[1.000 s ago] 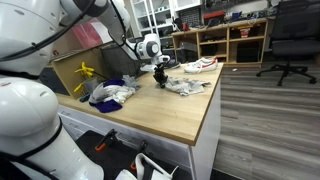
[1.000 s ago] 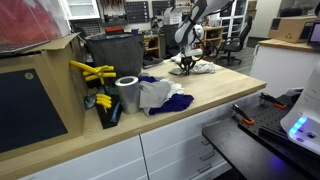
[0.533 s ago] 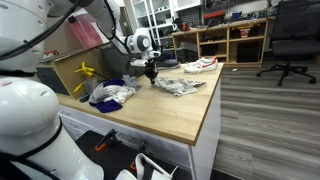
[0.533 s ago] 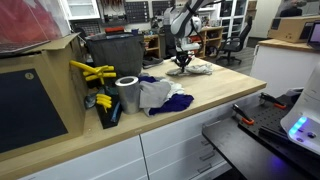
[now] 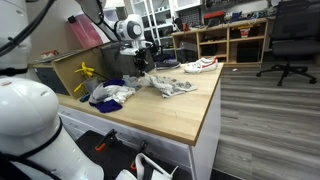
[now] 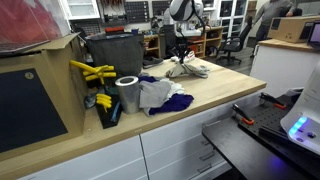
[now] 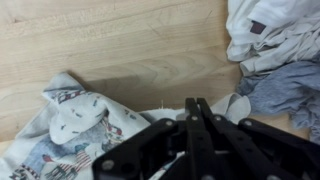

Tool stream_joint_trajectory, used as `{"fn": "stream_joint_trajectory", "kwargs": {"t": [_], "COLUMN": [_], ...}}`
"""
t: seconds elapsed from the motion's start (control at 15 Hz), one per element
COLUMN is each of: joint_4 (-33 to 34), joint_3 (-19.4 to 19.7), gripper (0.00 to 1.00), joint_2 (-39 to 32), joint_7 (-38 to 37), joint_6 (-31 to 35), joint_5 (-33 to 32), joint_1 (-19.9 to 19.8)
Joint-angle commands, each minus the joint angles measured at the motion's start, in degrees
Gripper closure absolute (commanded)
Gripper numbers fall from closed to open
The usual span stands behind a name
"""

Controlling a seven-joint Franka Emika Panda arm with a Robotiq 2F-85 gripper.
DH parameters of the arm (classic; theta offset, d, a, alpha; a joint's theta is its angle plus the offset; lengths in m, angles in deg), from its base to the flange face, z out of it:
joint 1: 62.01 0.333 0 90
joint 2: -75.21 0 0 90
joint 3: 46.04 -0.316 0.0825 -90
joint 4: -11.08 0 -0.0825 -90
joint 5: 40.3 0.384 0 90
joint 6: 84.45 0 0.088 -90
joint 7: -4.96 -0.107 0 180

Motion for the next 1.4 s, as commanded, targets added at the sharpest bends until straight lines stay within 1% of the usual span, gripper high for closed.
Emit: {"fn": "stream_joint_trajectory", "kwargs": {"t": [0.0,0.27,0.47,0.67,0.93,1.13,1.2,1.33], "joint_4": [-1.0,-0.1,-0.8,-2.2,-3.0,-2.5,-2.4,-2.5], "joint_3": [-0.7,-0.6,-0.8,-1.1,-1.9,-1.8,-1.7,-1.5], "gripper": [0.99,0.99,0.99,0.99,0.99,0.99,0.99,0.99], "joint_2": [5.7,9.0,10.4,11.0,10.6,9.8,9.6,9.7], "joint_7": [2.7,4.8,7.7,9.1,10.5,10.5,10.3,9.7], "joint_6": [-6.2,-15.8,-24.4,-31.3,-39.0,-45.0,-46.4,-47.1], "joint_5": [3.0,3.9,4.0,3.6,4.7,6.8,7.8,9.8], "joint_1": [-1.5,-2.2,-2.3,-1.8,-1.8,-2.1,-2.2,-2.3]}}
